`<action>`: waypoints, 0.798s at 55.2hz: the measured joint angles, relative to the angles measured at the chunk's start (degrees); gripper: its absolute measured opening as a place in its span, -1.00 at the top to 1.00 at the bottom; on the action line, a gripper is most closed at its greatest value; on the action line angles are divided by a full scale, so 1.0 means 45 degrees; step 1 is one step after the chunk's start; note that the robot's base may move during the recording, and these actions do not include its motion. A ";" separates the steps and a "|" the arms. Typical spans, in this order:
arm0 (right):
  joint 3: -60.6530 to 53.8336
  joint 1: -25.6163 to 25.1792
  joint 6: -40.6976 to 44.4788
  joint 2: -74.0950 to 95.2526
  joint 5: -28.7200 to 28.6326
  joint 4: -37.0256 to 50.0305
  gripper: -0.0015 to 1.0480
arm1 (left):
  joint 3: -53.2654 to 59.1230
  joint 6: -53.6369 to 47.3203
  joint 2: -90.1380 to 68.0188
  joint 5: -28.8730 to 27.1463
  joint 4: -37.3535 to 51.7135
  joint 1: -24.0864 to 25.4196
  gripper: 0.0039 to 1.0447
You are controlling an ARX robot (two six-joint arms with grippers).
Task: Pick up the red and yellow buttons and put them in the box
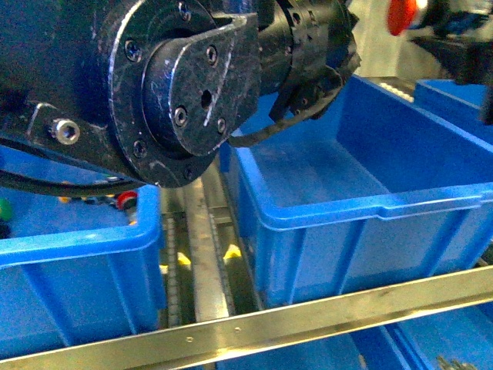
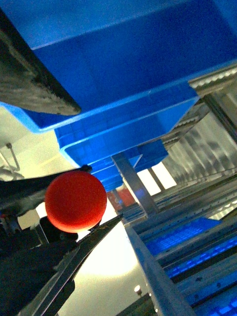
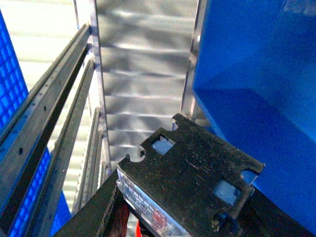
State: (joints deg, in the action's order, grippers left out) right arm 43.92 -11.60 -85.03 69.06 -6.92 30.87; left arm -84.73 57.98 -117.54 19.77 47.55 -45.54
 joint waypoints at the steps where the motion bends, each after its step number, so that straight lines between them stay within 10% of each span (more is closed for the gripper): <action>1: 0.0000 -0.0097 0.0058 0.0053 0.0024 0.0039 0.21 | 0.0257 -0.0194 0.0175 -0.0107 0.0000 0.0092 -0.56; 7: -0.0005 -0.0539 0.0403 0.0369 0.0049 0.0175 0.21 | 0.1224 -0.0709 0.0962 -0.0321 0.0010 0.0369 -0.88; 44: -0.0044 0.0010 0.1637 0.0515 0.0894 0.0053 0.21 | 1.0860 -0.2992 1.1521 -0.1554 -0.2701 0.4906 -0.85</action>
State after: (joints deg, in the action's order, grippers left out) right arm 43.72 -11.55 -77.67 71.37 -2.90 31.11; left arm -35.86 44.51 -65.69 12.78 35.40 -23.46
